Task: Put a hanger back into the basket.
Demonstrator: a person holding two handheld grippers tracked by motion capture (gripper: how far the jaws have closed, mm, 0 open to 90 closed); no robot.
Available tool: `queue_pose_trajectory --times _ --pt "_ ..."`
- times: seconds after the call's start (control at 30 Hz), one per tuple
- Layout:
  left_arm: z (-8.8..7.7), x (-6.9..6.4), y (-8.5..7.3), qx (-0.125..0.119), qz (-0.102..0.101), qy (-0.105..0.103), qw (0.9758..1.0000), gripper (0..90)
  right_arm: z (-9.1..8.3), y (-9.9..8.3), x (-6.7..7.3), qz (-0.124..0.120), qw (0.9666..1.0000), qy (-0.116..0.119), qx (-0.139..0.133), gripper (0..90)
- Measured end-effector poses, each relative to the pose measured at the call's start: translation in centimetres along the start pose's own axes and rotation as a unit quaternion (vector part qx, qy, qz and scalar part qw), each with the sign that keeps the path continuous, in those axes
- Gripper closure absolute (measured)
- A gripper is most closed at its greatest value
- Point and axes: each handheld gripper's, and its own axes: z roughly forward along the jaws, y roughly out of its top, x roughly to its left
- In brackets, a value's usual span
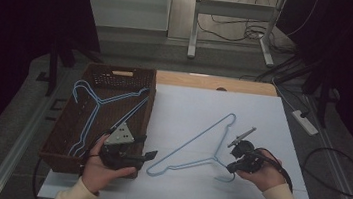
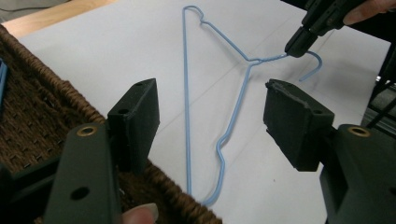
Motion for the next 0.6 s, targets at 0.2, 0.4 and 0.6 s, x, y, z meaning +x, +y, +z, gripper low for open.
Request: queue_pose_trajectory --times 0.2,0.4,0.6 --pt "0.6 -0.1 0.2 0.002 0.000 -0.003 1.0000 36.2 0.1 -0.1 -0.1 0.000 1.0000 0.003 -0.002 87.6" --pt "1.3 -0.6 0.5 0.007 0.005 -0.010 0.9999 36.2 0.1 -0.1 0.0 -0.001 1.0000 0.002 -0.003 87.6" --pt "2.8 -2.0 1.3 0.023 0.021 -0.026 0.9992 35.6 0.2 -0.3 0.1 0.002 1.0000 0.004 -0.004 87.6"
